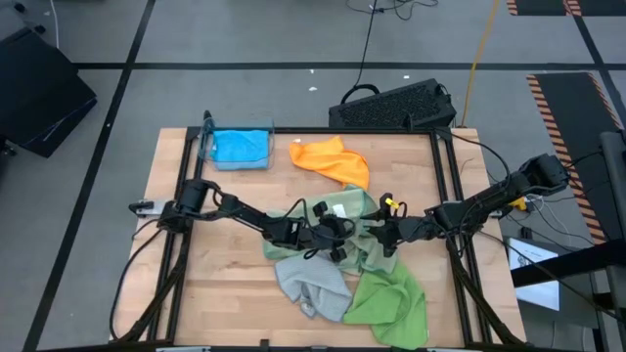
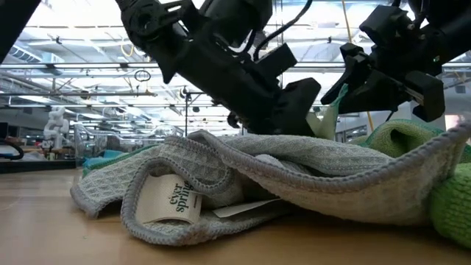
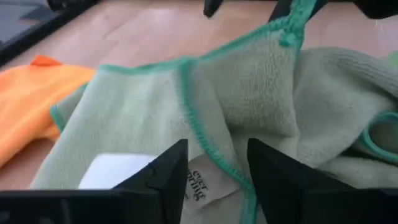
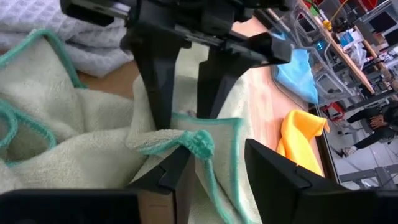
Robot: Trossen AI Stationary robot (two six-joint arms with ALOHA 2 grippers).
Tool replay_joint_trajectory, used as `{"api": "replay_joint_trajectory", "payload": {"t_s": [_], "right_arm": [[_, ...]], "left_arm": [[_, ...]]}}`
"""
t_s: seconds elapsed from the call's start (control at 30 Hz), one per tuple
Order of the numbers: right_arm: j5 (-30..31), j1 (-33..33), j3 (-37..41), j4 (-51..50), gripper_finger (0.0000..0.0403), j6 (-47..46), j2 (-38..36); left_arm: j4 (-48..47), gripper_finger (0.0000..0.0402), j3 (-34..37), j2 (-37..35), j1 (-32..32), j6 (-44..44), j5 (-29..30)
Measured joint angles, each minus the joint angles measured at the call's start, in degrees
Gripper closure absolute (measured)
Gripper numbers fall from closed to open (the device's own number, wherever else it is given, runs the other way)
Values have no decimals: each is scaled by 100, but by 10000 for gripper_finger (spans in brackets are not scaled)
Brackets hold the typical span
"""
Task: Fold microfiber towels
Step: Fold the left light green microfiber cloth
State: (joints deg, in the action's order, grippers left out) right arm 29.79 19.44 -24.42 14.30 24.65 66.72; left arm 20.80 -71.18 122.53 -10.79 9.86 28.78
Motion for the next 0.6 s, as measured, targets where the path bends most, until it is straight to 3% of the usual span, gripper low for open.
{"api": "replay_joint_trajectory", "payload": {"t_s": [0.1, 0.27, 0.43, 0.6], "right_arm": [[-52, 0, 1, -11, 272, 1, 0], [-154, 0, 1, -8, 273, 3, 0], [-302, 0, 1, -87, 273, 129, 0], [-299, -37, 1, -85, 273, 166, 2]], "left_arm": [[81, 267, -2, 18, -20, -86, 295], [376, 380, -2, 16, -74, -619, 336], [898, 386, -4, 14, -223, -1232, 148], [802, 394, -4, 14, -199, -1192, -210]]}}
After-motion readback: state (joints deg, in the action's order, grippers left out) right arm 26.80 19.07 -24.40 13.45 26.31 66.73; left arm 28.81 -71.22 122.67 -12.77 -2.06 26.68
